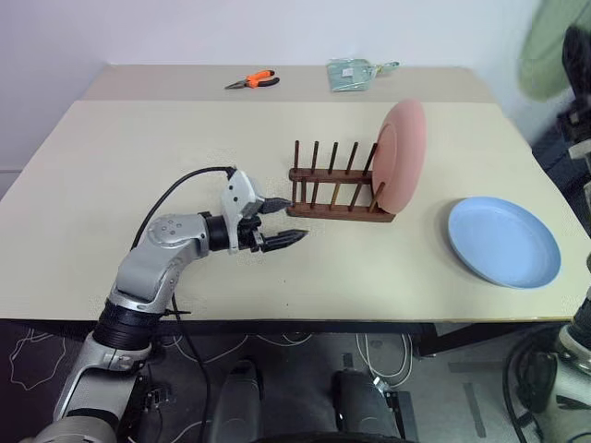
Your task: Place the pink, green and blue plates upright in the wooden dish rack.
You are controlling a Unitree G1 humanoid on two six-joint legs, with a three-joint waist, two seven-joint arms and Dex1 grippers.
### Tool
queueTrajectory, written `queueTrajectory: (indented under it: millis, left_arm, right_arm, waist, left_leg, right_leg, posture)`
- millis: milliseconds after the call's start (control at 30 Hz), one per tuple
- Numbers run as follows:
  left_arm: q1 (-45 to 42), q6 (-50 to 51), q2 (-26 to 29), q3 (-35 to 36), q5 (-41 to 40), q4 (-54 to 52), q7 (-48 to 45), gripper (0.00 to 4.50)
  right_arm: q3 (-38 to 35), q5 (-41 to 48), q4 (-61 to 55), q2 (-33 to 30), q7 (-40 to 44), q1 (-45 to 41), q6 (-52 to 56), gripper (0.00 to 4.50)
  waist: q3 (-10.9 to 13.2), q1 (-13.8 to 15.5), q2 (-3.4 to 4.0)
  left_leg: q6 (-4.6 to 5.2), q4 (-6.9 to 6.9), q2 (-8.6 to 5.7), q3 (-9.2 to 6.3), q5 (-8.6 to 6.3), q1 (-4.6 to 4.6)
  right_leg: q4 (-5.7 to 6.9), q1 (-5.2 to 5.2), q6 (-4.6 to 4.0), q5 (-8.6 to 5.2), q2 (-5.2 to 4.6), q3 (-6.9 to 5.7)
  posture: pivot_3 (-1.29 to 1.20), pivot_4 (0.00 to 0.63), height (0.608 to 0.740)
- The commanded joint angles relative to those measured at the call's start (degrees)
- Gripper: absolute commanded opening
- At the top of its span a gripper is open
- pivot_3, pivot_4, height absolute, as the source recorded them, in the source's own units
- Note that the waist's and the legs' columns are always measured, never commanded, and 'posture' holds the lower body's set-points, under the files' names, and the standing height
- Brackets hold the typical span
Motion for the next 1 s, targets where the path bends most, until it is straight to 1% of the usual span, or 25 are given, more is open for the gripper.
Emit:
queueTrajectory:
  millis: [33, 67, 100, 133, 200, 267, 433, 900, 1000]
  left_arm:
    - [-1.03, -2.55, 1.66, 2.47, 1.00, 1.14, -0.70, 3.64]
    - [-0.99, -3.00, 2.30, 2.74, 1.38, 1.85, -0.92, 3.64]
    - [-0.86, -3.18, 2.82, 3.24, 1.45, 2.27, -1.05, 3.64]
    - [-0.78, -3.29, 3.11, 3.51, 1.41, 2.50, -1.09, 3.64]
    - [-0.43, -3.32, 3.41, 3.83, 1.02, 2.09, -1.10, 3.64]
    - [0.13, -2.94, 3.47, 4.12, 0.57, 1.09, -0.97, 3.64]
    - [1.22, -2.09, 3.42, 4.66, 0.17, -0.29, -0.56, 3.64]
    - [1.77, -1.49, 3.02, 4.42, 0.08, -1.49, 0.05, 3.64]
    - [1.62, -1.56, 2.75, 4.32, 0.21, -1.33, 0.06, 3.64]
  right_arm:
    - [5.23, 13.03, -7.37, 3.27, -7.79, -1.45, 3.41, 0.04]
    - [8.63, 14.66, -8.94, 5.48, -10.52, -1.55, 3.95, 0.04]
    - [12.62, 13.00, -9.33, 8.36, -13.95, -1.18, 4.68, 0.04]
    - [15.05, 11.59, -9.37, 10.10, -16.37, -0.87, 5.06, 0.04]
    - [18.88, 7.35, -8.74, 11.45, -19.10, -0.03, 6.39, 0.04]
    - [21.27, 6.77, -8.30, 12.03, -19.75, 0.94, 7.81, 0.04]
    - [24.11, 4.43, -6.96, 13.06, -20.59, 1.64, 9.09, 0.04]
    - [25.15, -4.75, -1.06, 14.90, -20.79, 1.00, 11.06, 0.04]
    - [24.76, -5.86, 0.42, 15.59, -20.50, -0.05, 11.62, 1.18]
  waist:
    - [-0.01, -0.10, 0.00]
    - [-0.01, -0.31, 0.02]
    - [-0.02, -0.57, 0.04]
    - [-0.03, -0.67, 0.06]
    - [-0.02, -0.34, 0.07]
    - [-0.02, 0.42, 0.04]
    - [-0.02, 1.08, 0.04]
    - [-0.02, 0.90, 0.04]
    - [-0.02, 0.93, 0.04]
  left_leg:
    - [0.00, 0.00, 0.00, 0.00, 0.00, 0.00]
    - [0.01, -0.01, 0.01, 0.00, 0.00, 0.02]
    - [0.01, -0.03, 0.02, 0.00, -0.01, 0.04]
    - [0.01, -0.04, 0.03, 0.01, 0.00, 0.04]
    - [0.02, -0.03, 0.03, 0.00, 0.00, 0.00]
    - [0.02, 0.02, 0.01, 0.00, 0.00, -0.14]
    - [0.04, 0.00, 0.01, 0.01, -0.01, -0.15]
    - [0.04, -0.02, 0.01, 0.01, -0.01, -0.15]
    - [0.04, -0.01, 0.01, 0.01, -0.01, -0.15]
  right_leg:
    - [0.00, 0.00, -0.01, 0.00, 0.00, 0.00]
    - [0.01, 0.00, -0.01, 0.00, 0.00, 0.00]
    - [0.04, -0.04, -0.02, 0.00, 0.00, 0.00]
    - [0.09, -0.09, -0.02, 0.00, 0.01, 0.00]
    - [0.12, -0.13, -0.03, 0.00, 0.01, 0.01]
    - [0.08, -0.17, -0.03, 0.00, 0.01, 0.01]
    - [0.04, -0.18, -0.03, 0.00, 0.01, 0.01]
    - [0.04, -0.20, -0.03, 0.00, 0.01, 0.00]
    - [0.04, -0.20, -0.03, 0.00, 0.01, 0.00]
  posture:
    - [0.00, 0.150, 0.740]
    - [0.00, 0.150, 0.740]
    - [0.00, 0.150, 0.740]
    - [0.00, 0.150, 0.740]
    - [0.00, 0.150, 0.740]
    - [0.00, 0.150, 0.740]
    - [0.00, 0.150, 0.740]
    - [0.00, 0.150, 0.740]
    - [0.00, 0.150, 0.740]
